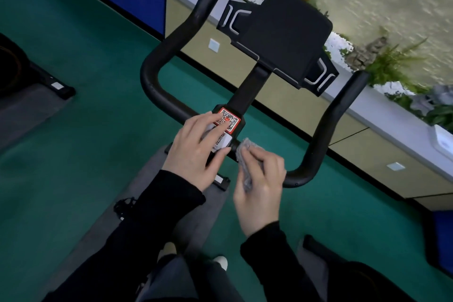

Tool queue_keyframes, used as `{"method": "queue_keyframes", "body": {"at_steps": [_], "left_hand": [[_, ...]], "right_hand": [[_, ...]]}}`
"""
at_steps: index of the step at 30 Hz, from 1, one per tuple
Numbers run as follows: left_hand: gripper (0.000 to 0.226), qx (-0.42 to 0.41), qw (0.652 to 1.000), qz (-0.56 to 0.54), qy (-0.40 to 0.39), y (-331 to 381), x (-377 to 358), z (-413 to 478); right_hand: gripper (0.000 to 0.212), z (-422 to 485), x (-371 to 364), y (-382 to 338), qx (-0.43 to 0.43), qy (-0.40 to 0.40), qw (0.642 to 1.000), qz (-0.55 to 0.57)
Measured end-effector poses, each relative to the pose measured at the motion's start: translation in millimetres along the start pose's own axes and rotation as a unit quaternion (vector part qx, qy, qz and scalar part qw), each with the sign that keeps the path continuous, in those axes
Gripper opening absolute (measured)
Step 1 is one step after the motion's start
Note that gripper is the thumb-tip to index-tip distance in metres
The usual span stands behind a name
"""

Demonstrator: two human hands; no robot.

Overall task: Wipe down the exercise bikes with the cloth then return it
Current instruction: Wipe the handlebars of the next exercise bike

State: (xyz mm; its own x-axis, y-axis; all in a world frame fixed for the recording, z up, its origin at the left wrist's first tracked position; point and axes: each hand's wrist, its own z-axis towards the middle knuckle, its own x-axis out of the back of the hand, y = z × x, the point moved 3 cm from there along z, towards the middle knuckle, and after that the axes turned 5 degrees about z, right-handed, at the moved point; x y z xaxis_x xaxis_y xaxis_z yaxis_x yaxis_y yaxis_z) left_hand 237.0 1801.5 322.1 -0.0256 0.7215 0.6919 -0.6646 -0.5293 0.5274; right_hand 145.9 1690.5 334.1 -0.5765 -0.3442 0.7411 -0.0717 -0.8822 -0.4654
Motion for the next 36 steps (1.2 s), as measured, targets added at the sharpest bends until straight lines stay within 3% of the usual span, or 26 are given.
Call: {"method": "queue_keyframes", "body": {"at_steps": [8,11,15,18,21,26,29,36], "left_hand": [[0.042,0.002,1.000,-0.014,-0.007,-3.3,-1.7,-0.4],[0.042,0.000,1.000,-0.013,-0.009,-4.2,-2.6,-1.0],[0.042,-0.003,1.000,-0.018,-0.015,-5.0,-2.7,1.2],[0.042,-0.004,1.000,-0.013,-0.015,-6.6,-1.7,2.0],[0.042,-0.008,1.000,-0.016,-0.007,-5.3,-2.0,2.0],[0.041,-0.010,1.000,-0.017,0.001,-4.0,-2.1,1.8],[0.041,-0.004,1.000,-0.015,-0.006,-3.7,-2.4,2.1],[0.042,0.002,1.000,-0.014,-0.002,-4.7,-2.2,-0.3]], "right_hand": [[0.046,-17.8,25.6,23.5,-0.043,0.058,0.995,-0.062],[0.034,-5.9,25.1,20.3,-0.048,0.033,0.997,-0.055],[0.017,37.5,18.4,19.9,-0.114,-0.104,0.988,0.022],[0.014,73.2,7.3,29.1,-0.211,-0.262,0.938,0.089],[0.013,93.1,-8.7,41.2,-0.267,-0.358,0.884,0.136],[0.009,102.3,0.5,66.5,-0.270,-0.506,0.812,0.106],[0.011,102.2,8.4,77.5,-0.278,-0.543,0.789,0.079],[0.009,101.7,5.4,72.5,-0.271,-0.551,0.784,0.091]]}}
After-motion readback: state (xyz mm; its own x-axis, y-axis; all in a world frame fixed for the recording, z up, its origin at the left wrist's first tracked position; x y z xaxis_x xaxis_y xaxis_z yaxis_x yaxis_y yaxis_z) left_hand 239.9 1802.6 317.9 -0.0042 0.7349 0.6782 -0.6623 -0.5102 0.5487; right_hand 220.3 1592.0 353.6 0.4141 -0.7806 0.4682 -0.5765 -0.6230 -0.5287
